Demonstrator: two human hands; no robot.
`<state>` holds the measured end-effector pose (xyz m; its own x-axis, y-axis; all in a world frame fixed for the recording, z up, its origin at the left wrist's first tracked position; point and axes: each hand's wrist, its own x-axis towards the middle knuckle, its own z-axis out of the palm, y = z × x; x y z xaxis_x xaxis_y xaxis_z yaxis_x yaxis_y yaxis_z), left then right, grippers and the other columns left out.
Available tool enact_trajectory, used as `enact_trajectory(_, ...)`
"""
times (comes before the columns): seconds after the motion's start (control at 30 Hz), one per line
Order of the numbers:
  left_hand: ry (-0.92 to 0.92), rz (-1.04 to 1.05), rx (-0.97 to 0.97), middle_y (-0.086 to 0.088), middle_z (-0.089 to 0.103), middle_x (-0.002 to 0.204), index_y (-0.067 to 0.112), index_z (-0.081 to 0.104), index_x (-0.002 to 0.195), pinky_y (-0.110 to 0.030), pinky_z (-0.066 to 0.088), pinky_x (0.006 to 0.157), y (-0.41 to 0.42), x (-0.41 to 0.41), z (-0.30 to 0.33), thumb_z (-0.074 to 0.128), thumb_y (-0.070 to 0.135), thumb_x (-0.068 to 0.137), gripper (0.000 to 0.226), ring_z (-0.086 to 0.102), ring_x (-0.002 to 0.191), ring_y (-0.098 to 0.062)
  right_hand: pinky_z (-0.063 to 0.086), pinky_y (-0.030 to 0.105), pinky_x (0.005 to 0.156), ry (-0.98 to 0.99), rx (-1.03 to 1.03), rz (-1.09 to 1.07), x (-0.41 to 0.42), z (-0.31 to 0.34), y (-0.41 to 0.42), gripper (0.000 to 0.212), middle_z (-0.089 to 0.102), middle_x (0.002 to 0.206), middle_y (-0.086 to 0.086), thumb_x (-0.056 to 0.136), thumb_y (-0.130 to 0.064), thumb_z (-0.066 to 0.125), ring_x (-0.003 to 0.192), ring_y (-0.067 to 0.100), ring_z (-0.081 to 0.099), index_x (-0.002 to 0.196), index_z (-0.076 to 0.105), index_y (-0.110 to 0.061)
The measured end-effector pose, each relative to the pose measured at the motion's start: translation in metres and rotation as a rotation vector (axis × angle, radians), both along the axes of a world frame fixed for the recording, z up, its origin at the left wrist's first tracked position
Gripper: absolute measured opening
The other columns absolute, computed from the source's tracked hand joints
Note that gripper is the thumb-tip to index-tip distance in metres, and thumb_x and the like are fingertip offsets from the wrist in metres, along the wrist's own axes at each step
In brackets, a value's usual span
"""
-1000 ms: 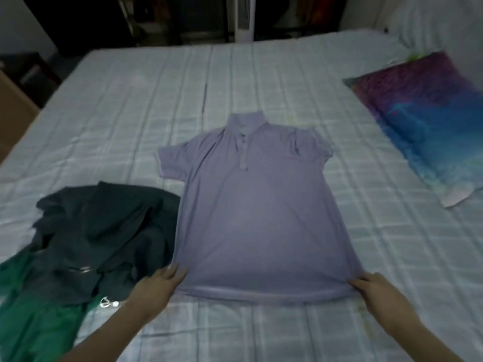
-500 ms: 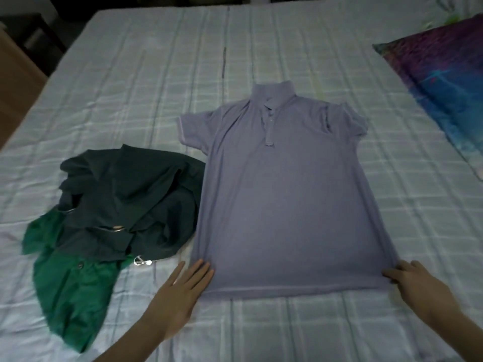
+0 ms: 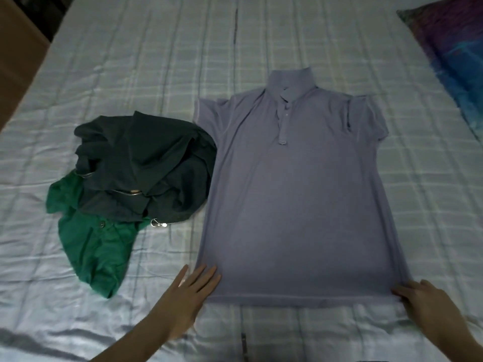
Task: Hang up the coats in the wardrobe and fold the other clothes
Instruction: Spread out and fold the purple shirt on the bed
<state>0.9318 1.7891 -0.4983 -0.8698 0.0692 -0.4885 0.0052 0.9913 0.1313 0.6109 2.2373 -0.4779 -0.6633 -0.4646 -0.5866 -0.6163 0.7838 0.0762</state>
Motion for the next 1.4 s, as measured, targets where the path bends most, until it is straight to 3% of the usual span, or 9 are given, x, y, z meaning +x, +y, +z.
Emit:
enact_trajectory(0.13,-0.017,-0.004,0.009,-0.003,0.042,0.151,0.02,0.042,0.147,-0.05,0.024,0.107,0.011,0.017,-0.003,0.051,0.045,0.074,0.077,0.037,0.136,-0.024,0.049,0.038,0.035,-0.054,0.08,-0.074,0.016,-0.006,0.005,0.056,0.07,0.08,0.004,0.033,-0.034,0.084,0.054,0.031,0.061,0.088,0.076,-0.026)
enact_trajectory(0.27,0.152,-0.027,0.043,0.004,0.067,0.107,0.029,0.072,0.103,-0.044,0.038,0.09,0.007,-0.016,0.008,0.046,0.05,0.068,0.048,0.062,0.094,-0.02,0.043,0.042,0.093,-0.132,0.229,-0.131,0.019,0.022,-0.044,0.047,0.055,0.13,-0.013,0.081,-0.05,0.046,0.119,0.013,0.055,0.127,0.048,-0.042)
enact_trajectory(0.37,0.213,0.065,0.048,0.015,0.059,0.069,0.031,0.064,0.064,-0.028,0.047,0.06,-0.004,-0.067,0.021,0.044,0.044,0.074,0.026,0.061,0.063,-0.01,0.033,0.043,0.102,-0.137,0.29,-0.062,-0.002,0.032,-0.087,0.047,0.052,0.136,-0.013,0.089,-0.048,0.028,0.125,0.009,0.05,0.13,0.048,-0.037)
enact_trajectory(0.57,0.248,0.114,0.162,-0.004,0.057,0.12,0.023,0.061,0.107,-0.031,0.054,0.063,-0.02,-0.181,0.009,0.059,0.009,0.06,0.049,0.059,0.097,-0.026,0.054,0.051,0.082,0.256,-0.345,0.015,-0.07,0.007,-0.174,0.046,0.055,0.131,0.023,0.069,-0.024,0.068,0.11,0.04,0.059,0.113,0.065,-0.009)
enact_trajectory(0.7,0.227,0.062,0.206,-0.01,0.022,0.159,0.021,0.04,0.14,-0.044,0.034,0.109,-0.015,-0.252,-0.006,0.057,0.018,0.077,0.065,0.028,0.141,-0.034,0.039,0.058,0.1,0.258,-0.448,0.072,-0.108,-0.013,-0.226,0.061,0.042,0.145,0.024,0.075,-0.036,0.049,0.128,0.041,0.045,0.13,0.055,-0.009)
enact_trajectory(1.0,0.405,0.128,0.157,-0.007,0.004,0.163,0.027,0.029,0.151,-0.05,0.009,0.118,0.025,-0.44,-0.03,0.029,0.039,0.087,0.065,0.009,0.149,-0.034,0.046,0.049,0.096,0.078,-0.384,0.074,-0.208,-0.039,-0.211,0.086,0.049,0.14,0.011,0.076,-0.067,0.034,0.122,0.034,0.051,0.143,0.044,-0.014)
enact_trajectory(1.13,0.378,0.269,0.121,0.005,0.002,0.164,0.036,0.01,0.154,-0.043,-0.007,0.118,0.06,-0.517,-0.05,0.008,0.05,0.091,0.065,0.0,0.15,-0.022,0.05,0.047,0.087,-0.012,-0.68,-0.081,-0.272,-0.029,-0.206,0.049,0.052,0.123,0.011,0.086,-0.034,0.044,0.106,0.035,0.056,0.129,0.05,-0.013)
enact_trajectory(1.27,0.399,0.334,-0.009,0.007,0.012,0.163,0.033,0.013,0.155,-0.05,0.004,0.12,0.071,-0.526,-0.073,0.021,0.046,0.099,0.058,0.003,0.151,-0.021,0.044,0.045,0.092,0.272,-0.823,-0.359,-0.349,-0.027,-0.199,0.043,0.047,0.127,0.021,0.089,-0.01,0.052,0.113,0.039,0.049,0.132,0.049,-0.003)
enact_trajectory(1.4,0.424,0.308,-0.005,0.008,0.01,0.163,0.033,0.012,0.155,-0.049,0.006,0.12,0.069,-0.526,-0.075,0.026,0.045,0.099,0.059,0.001,0.151,-0.019,0.035,0.046,0.099,0.211,-0.62,-0.579,-0.399,-0.039,-0.208,0.065,0.041,0.129,0.024,0.085,-0.045,0.066,0.12,0.04,0.038,0.127,0.048,0.001)
